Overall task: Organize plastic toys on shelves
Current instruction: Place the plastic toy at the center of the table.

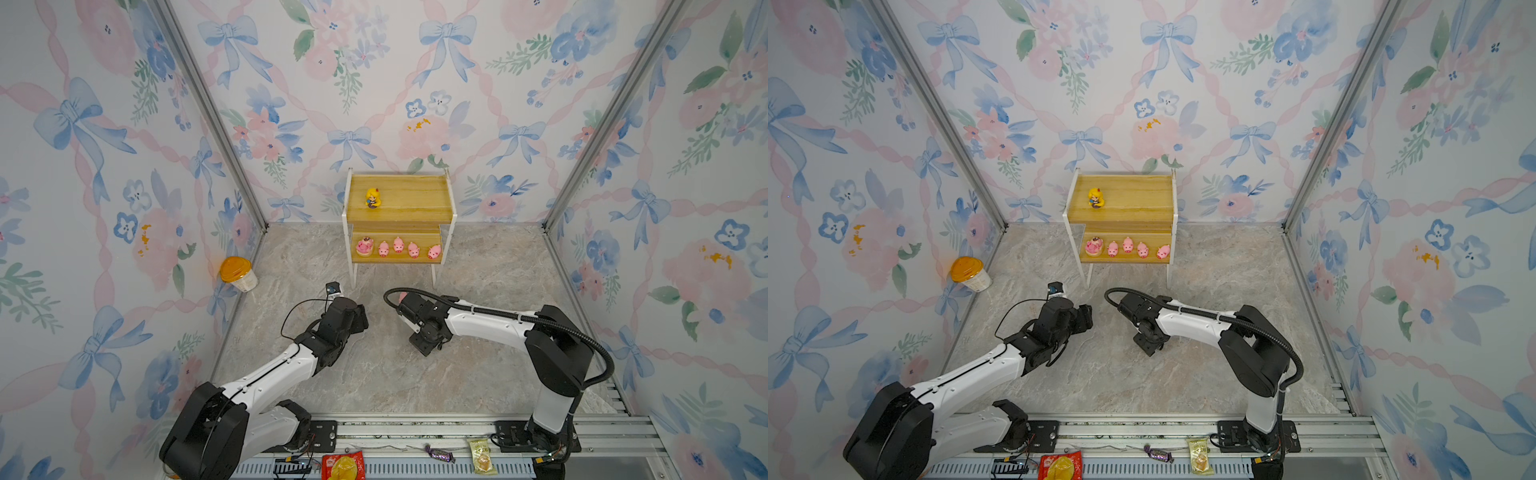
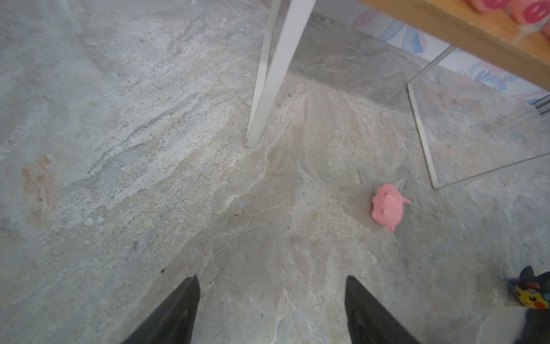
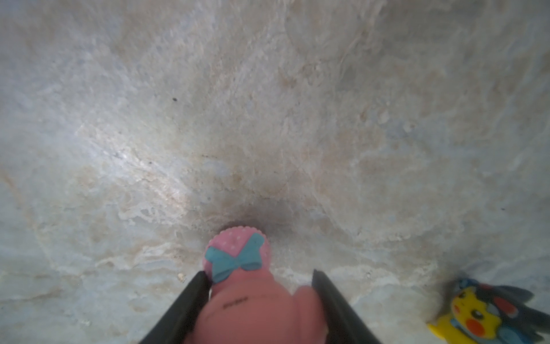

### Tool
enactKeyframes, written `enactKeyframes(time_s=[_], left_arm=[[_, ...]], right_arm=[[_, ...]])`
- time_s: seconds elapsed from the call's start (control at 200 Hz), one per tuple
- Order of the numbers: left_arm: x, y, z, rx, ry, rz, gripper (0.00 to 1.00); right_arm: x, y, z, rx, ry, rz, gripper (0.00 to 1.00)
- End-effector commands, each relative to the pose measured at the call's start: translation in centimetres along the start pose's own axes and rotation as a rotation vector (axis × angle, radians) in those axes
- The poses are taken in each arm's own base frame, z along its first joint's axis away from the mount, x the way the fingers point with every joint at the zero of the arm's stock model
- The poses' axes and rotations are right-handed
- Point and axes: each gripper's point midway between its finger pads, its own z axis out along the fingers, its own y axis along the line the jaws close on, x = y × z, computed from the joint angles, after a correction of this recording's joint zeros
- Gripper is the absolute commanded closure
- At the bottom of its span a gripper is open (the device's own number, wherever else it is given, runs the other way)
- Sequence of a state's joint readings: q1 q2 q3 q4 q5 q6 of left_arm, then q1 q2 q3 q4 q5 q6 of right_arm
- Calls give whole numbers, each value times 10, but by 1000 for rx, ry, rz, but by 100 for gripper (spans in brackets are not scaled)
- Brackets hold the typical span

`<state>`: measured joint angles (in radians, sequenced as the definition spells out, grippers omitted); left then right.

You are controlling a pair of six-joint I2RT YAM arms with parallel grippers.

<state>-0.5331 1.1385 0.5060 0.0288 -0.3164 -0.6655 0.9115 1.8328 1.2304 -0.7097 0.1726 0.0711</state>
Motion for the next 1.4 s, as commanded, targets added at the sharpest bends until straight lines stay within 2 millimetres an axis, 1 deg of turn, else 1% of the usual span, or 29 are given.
enactKeyframes(time_s=[0.0, 0.145, 0.33, 0.425, 0.53, 0.62, 0.755, 0.8, 0.855, 0.905, 1.015, 1.08, 1.17, 1.225, 1.245, 1.26, 1.33, 1.39], left_arm=[[-1, 6, -2, -17, -11, -7, 22], [-3, 6, -3, -16, -20, -7, 21], [-7, 5, -7, -10, -35, -1, 17], [-9, 6, -7, -14, -41, -2, 17], [-8, 6, -8, -11, -40, -10, 17], [-7, 6, -8, -12, -39, -9, 17], [-7, 6, -8, -7, -38, -15, 18], [-6, 5, -8, -4, -35, -17, 19], [-4, 5, -8, 0, -32, -20, 22], [-2, 5, -8, 8, -31, -17, 23], [3, -3, -9, 69, -39, 16, 24], [6, -13, -12, 138, -61, 36, 23], [10, -26, -20, 236, -103, 61, 23], [15, -32, -25, 288, -128, 74, 22], [16, -35, -27, 308, -135, 80, 22], [18, -37, -28, 320, -138, 86, 21], [26, -47, -34, 375, -164, 131, 21], [37, -57, -39, 416, -172, 193, 20]], right_arm=[[-8, 1, -5, -4, -18, 11, 39], [-15, 6, -10, -37, -54, 19, 33], [-24, 9, -19, -69, -95, 21, 26], [-25, 7, -16, -59, -88, 17, 23], [-27, 10, -13, -57, -91, 17, 21], [-28, 15, -10, -59, -90, 18, 20], [-26, 15, -1, -31, -65, 11, 21], [-28, 15, -2, -23, -74, 10, 21], [-31, 15, -4, -27, -89, 19, 26], [-33, 14, -6, -39, -94, 26, 26], [-37, 11, -10, -71, -102, 49, 23], [-40, 9, -14, -98, -109, 69, 21], [-44, 5, -17, -123, -108, 82, 13], [-44, 4, -16, -124, -93, 83, 10], [-44, 3, -17, -122, -90, 80, 5], [-44, 2, -16, -118, -84, 80, 3], [-44, -2, -15, -108, -74, 84, 2], [-46, -5, -16, -125, -79, 100, 2]])
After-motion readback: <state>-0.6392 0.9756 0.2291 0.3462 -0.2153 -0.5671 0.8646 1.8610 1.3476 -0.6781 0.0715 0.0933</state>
